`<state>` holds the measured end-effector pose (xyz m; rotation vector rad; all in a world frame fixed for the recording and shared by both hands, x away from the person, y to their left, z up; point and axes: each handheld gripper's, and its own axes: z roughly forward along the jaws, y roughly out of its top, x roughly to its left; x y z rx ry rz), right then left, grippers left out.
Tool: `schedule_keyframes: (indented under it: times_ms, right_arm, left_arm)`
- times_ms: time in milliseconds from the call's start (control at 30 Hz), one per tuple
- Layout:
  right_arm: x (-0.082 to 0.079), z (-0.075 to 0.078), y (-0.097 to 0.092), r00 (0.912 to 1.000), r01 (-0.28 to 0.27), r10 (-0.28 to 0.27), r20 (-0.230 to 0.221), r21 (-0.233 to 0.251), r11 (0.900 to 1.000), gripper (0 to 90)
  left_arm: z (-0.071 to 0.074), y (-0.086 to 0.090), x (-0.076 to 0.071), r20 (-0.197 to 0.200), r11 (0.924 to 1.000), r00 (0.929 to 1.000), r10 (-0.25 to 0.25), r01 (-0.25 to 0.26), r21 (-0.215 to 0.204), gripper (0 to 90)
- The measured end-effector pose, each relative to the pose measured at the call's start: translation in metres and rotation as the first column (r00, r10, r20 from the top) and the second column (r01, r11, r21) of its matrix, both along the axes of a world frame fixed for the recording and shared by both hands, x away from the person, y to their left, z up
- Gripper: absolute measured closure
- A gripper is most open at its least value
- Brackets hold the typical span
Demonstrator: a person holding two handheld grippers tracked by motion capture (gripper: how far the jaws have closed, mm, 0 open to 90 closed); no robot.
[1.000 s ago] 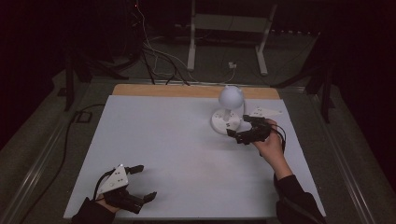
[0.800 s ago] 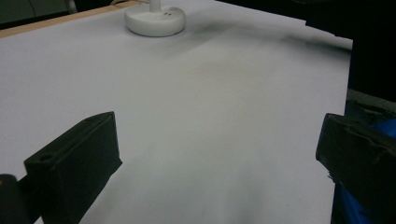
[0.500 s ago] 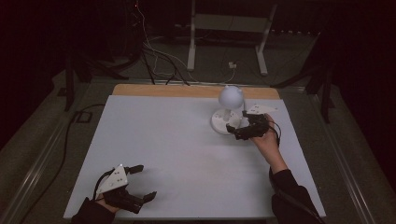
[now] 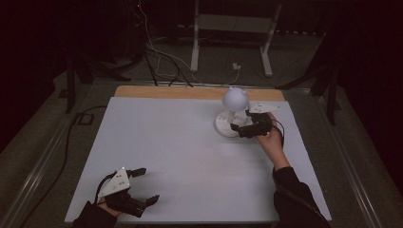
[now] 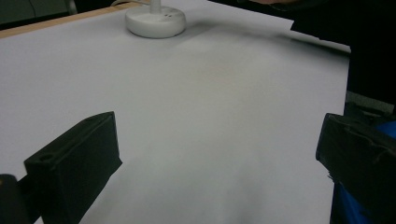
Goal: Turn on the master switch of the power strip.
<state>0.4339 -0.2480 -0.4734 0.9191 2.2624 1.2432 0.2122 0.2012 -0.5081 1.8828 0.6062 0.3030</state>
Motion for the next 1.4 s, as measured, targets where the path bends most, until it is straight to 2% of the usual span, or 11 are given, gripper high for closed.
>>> schedule_keyframes:
  times_ms: [267, 367, 400, 433, 500, 567, 767, 833, 933, 1267, 1400]
  right_arm:
    - [0.005, -0.009, -0.004, 0.9993, 0.03, -0.03, -0.022, -0.013, 0.9995, 16.2]
    - [0.006, -0.013, -0.005, 0.997, 0.075, -0.075, -0.016, -0.017, 0.9971, 27.0]
    - [0.006, -0.013, -0.005, 0.997, 0.075, -0.075, -0.016, -0.017, 0.9971, 27.0]
    - [0.008, -0.015, -0.006, 0.9935, 0.113, -0.114, -0.009, -0.027, 0.9932, 35.8]
    - [0.008, -0.015, -0.006, 0.9925, 0.121, -0.121, -0.015, -0.028, 0.9923, 37.3]
    - [0.009, -0.017, -0.006, 0.9913, 0.129, -0.13, -0.021, -0.029, 0.9912, 45.0]
    - [0.009, -0.017, -0.009, 0.9943, 0.106, -0.107, -0.009, -0.037, 0.9937, 72.0]
    - [0.008, -0.016, -0.01, 0.9952, 0.097, -0.097, 0.003, -0.057, 0.9936, 79.2]
    - [0.009, -0.017, -0.011, 0.9948, 0.1, -0.101, -0.012, -0.058, 0.9932, 89.8]
    - [0.013, -0.027, -0.008, 0.9887, 0.135, -0.14, -0.054, -0.093, 0.9865, 90.0]
    - [0.013, -0.03, -0.007, 0.9906, 0.118, -0.124, -0.058, -0.099, 0.9881, 90.0]
  left_arm:
    - [0.0, 0.0, 0.0, -0.002, 1.0, 1.0, -0.001, 0.001, -0.001, 0.2]
    - [0.0, 0.0, 0.0, -0.003, 1.0, 1.0, -0.001, 0.001, -0.001, 0.2]
    - [0.0, 0.0, 0.0, -0.004, 1.0, 1.0, -0.001, 0.001, -0.001, 0.2]
    - [-0.001, 0.0, 0.0, -0.005, 1.0, 1.0, -0.001, 0.001, -0.001, 0.2]
    - [-0.001, 0.0, 0.001, -0.005, 1.0, 1.0, -0.001, 0.001, 0.0, 0.2]
    - [-0.001, 0.0, 0.0, -0.005, 1.0, 1.0, 0.0, 0.0, -0.002, 0.2]
    - [-0.001, 0.0, 0.001, -0.005, 1.0, 1.0, 0.0, 0.0, 0.001, 0.2]
    - [-0.001, 0.0, 0.001, -0.006, 1.0, 1.0, -0.001, 0.001, 0.002, 0.2]
    - [-0.001, 0.0, 0.001, -0.007, 1.0, 1.0, 0.0, 0.0, 0.002, 0.2]
    - [-0.001, 0.0, 0.001, -0.008, 1.0, 1.0, 0.001, -0.001, 0.001, 0.2]
    - [-0.001, 0.0, 0.001, -0.01, 1.0, 0.9999, 0.003, -0.003, 0.001, 0.2]
